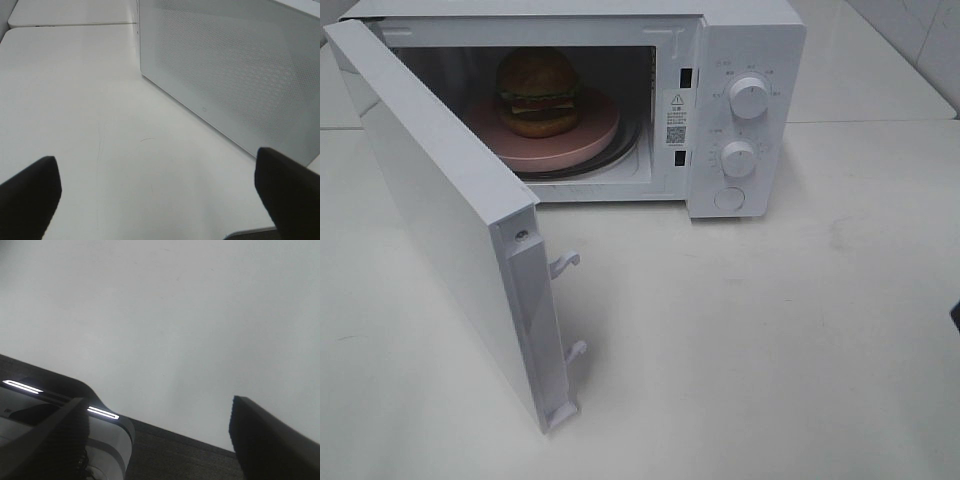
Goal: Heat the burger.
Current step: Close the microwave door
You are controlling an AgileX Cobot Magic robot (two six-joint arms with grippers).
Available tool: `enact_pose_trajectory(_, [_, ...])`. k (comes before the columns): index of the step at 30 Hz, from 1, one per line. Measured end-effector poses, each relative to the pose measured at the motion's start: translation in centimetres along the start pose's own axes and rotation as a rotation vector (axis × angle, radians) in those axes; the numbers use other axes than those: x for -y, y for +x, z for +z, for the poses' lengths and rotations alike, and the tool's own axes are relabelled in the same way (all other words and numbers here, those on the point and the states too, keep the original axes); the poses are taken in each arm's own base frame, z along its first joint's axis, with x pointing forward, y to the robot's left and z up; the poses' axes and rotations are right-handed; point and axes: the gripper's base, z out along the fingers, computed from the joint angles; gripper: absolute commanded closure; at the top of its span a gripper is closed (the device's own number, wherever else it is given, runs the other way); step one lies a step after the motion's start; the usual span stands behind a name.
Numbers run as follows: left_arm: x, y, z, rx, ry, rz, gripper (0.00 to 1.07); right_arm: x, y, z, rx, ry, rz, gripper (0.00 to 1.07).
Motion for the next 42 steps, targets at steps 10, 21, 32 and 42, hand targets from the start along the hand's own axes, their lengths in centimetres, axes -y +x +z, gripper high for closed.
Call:
enact_pose_trajectory(10, [0.0,0.0,0.0,0.000,0.000,0.000,0.09,2.2,4.5,-1.9,0.139,0.054,0.138,0.31])
enact_pose_trajectory(21, [0.0,0.0,0.0,0.000,0.000,0.000,0.09,3.0,9.7,-3.4,0.374,0.133,0.280,0.31])
enact_pose_trajectory(32, [0.0,0.0,0.0,0.000,0.000,0.000,0.09,2.5,12.5,-5.2,0.587,0.156,0.316,0.31])
enact_pose_trajectory(42, [0.0,0.0,0.0,0.000,0.000,0.000,0.09,2.2,13.5,-5.7,0.662,0.167,0.329,0.31])
